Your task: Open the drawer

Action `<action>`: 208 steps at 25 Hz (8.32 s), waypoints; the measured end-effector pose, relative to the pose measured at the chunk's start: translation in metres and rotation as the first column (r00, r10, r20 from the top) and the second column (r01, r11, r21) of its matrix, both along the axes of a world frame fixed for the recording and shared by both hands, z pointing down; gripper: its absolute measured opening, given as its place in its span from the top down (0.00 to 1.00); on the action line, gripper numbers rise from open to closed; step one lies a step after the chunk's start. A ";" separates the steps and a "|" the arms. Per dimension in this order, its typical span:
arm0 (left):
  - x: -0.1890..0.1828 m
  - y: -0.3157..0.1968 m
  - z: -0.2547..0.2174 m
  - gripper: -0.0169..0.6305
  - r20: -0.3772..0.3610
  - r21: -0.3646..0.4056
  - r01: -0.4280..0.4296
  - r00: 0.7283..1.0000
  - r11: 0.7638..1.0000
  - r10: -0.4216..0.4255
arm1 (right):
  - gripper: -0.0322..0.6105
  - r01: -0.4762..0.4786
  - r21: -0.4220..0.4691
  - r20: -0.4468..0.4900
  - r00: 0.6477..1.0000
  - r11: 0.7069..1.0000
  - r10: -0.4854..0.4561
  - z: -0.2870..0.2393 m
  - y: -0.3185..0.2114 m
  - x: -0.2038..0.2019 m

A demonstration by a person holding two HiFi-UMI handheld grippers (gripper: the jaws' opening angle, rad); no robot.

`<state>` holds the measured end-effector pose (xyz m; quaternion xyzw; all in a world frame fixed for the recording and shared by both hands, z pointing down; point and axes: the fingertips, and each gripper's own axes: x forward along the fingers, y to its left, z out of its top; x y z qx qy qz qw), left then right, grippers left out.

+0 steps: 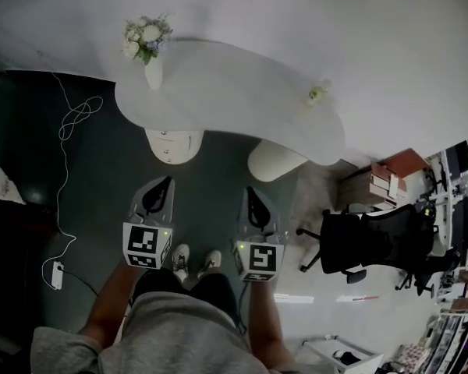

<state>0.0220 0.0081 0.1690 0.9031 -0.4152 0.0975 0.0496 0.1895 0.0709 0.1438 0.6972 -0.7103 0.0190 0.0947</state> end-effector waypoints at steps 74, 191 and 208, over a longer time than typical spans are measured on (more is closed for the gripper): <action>-0.029 -0.242 0.591 0.95 0.082 -0.151 0.366 0.930 0.918 -0.357 | 0.95 0.397 -0.209 0.019 0.916 0.894 -0.402 0.581 -0.283 -0.037; -0.090 -0.111 0.682 0.78 0.260 -0.436 0.312 0.942 0.844 -0.214 | 0.95 0.316 -0.369 0.056 0.946 0.874 -0.318 0.577 -0.157 -0.055; -0.084 -0.107 0.584 0.62 0.193 -0.389 0.289 0.954 0.875 -0.229 | 0.95 0.293 -0.347 0.036 0.953 0.891 -0.299 0.510 -0.161 -0.059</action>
